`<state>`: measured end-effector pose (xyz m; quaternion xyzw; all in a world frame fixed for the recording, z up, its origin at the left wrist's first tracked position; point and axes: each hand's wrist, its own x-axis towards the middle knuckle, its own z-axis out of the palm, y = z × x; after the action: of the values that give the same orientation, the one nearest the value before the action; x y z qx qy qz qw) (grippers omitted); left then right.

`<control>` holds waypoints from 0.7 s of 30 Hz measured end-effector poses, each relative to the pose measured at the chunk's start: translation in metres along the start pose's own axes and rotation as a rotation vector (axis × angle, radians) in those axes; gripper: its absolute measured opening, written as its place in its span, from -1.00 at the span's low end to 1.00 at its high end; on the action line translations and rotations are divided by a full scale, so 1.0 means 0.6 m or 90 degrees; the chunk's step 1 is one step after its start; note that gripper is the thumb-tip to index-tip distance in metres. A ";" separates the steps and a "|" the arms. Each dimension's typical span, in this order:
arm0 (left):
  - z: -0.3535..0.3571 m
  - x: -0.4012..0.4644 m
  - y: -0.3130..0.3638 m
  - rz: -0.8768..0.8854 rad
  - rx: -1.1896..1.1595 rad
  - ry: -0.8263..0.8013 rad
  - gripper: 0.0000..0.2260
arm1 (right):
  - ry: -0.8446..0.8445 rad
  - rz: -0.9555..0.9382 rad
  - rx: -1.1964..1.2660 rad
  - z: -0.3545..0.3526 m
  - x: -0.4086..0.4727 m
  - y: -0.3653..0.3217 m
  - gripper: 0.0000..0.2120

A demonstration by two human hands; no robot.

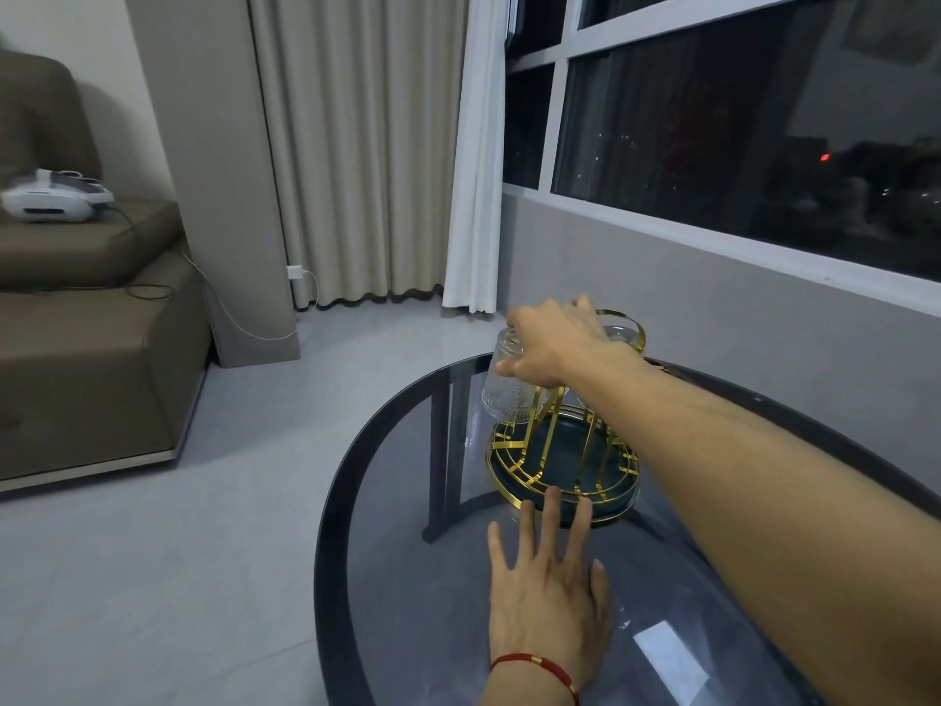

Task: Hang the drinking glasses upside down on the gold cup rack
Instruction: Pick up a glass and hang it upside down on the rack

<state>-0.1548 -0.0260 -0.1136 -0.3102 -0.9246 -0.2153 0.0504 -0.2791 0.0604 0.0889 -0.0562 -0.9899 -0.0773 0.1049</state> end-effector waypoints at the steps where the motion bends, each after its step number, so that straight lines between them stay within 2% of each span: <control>1: -0.001 -0.001 0.000 -0.001 0.001 0.000 -0.47 | -0.007 0.001 -0.003 -0.001 0.000 0.000 -0.51; 6: -0.007 -0.006 0.002 -0.002 0.014 0.001 -0.47 | -0.034 0.016 -0.012 -0.010 -0.009 0.004 -0.68; 8: -0.008 -0.009 0.002 0.000 0.013 0.011 -0.47 | -0.022 0.000 0.015 -0.014 -0.023 0.011 -0.64; 11: -0.008 -0.013 0.005 0.001 0.017 0.017 -0.45 | 0.054 -0.032 0.107 -0.019 -0.074 0.030 -0.57; 15: -0.011 -0.014 0.003 -0.011 0.031 0.022 -0.42 | 0.186 -0.039 0.256 -0.015 -0.189 0.052 -0.59; 21: -0.026 -0.018 0.023 -0.022 0.083 -0.004 -0.37 | 0.285 0.082 0.402 0.031 -0.419 0.101 -0.63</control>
<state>-0.1384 -0.0289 -0.0970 -0.2910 -0.9420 -0.1548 0.0637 -0.0308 0.0989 0.0250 -0.0648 -0.9122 0.2273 0.3348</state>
